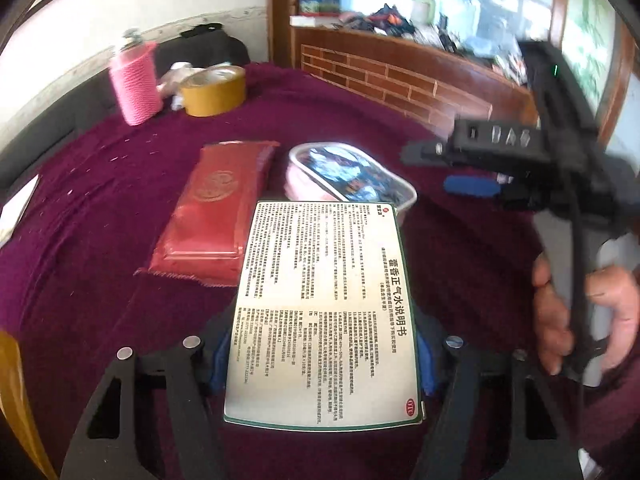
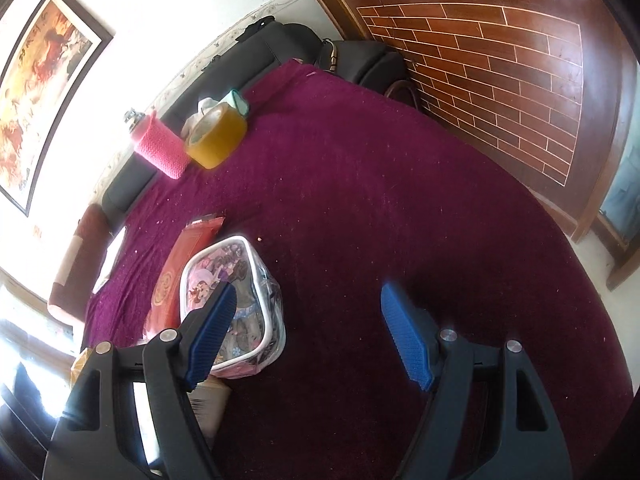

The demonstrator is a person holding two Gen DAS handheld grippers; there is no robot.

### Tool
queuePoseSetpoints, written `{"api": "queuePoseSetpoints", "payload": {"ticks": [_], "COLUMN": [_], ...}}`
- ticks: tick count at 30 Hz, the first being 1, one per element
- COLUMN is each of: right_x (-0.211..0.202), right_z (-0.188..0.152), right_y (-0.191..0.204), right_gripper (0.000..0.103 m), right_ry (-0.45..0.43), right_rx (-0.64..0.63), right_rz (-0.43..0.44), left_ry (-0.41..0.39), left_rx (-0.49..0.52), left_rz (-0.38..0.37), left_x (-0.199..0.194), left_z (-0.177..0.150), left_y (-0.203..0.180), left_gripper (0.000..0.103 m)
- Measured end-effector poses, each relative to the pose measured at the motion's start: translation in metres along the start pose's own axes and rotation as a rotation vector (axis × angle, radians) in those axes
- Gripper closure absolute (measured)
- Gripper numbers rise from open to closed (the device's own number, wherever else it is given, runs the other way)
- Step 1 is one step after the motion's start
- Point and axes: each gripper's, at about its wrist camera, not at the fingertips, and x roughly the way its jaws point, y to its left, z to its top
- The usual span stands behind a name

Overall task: Organize objects
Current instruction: 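Hold the leaflet with the left gripper while the right grasps the clear cartoon pencil case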

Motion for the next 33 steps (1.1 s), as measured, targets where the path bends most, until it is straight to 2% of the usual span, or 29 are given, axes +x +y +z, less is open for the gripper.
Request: {"api": "queuePoseSetpoints", "payload": {"ticks": [5, 8, 13, 19, 23, 25, 26, 33], "right_x": [0.005, 0.010, 0.027, 0.056, 0.061, 0.060, 0.059, 0.030], "right_z": [-0.003, -0.003, 0.000, 0.000, -0.011, -0.016, -0.018, -0.035], "right_y": [0.008, 0.017, 0.046, 0.081, 0.099, 0.102, 0.103, 0.110], "right_gripper": [0.028, 0.029, 0.029, 0.023, 0.025, 0.050, 0.074, 0.075], "right_ry": [0.016, 0.044, 0.117, 0.224, 0.233, 0.225, 0.235, 0.238], "right_rx": [-0.043, -0.069, -0.149, -0.255, -0.337, -0.347, -0.340, -0.335], "right_rz": [-0.007, 0.014, -0.015, -0.043, -0.112, -0.125, -0.105, -0.009], "left_ry": [-0.082, -0.103, -0.109, -0.122, -0.129, -0.136, -0.141, -0.195], "left_rx": [-0.094, -0.145, -0.204, -0.268, -0.295, -0.311, -0.322, -0.395], "left_rz": [0.027, 0.035, 0.052, 0.059, 0.073, 0.077, 0.079, 0.089], "left_x": [-0.062, -0.088, -0.111, -0.127, -0.135, -0.139, -0.141, -0.168], "left_z": [-0.020, -0.034, -0.053, -0.071, -0.084, -0.089, -0.091, -0.108], "left_y": [0.024, 0.044, 0.068, 0.089, 0.099, 0.104, 0.106, 0.130], "left_gripper": [0.040, 0.040, 0.040, 0.039, 0.039, 0.039, 0.039, 0.039]}}
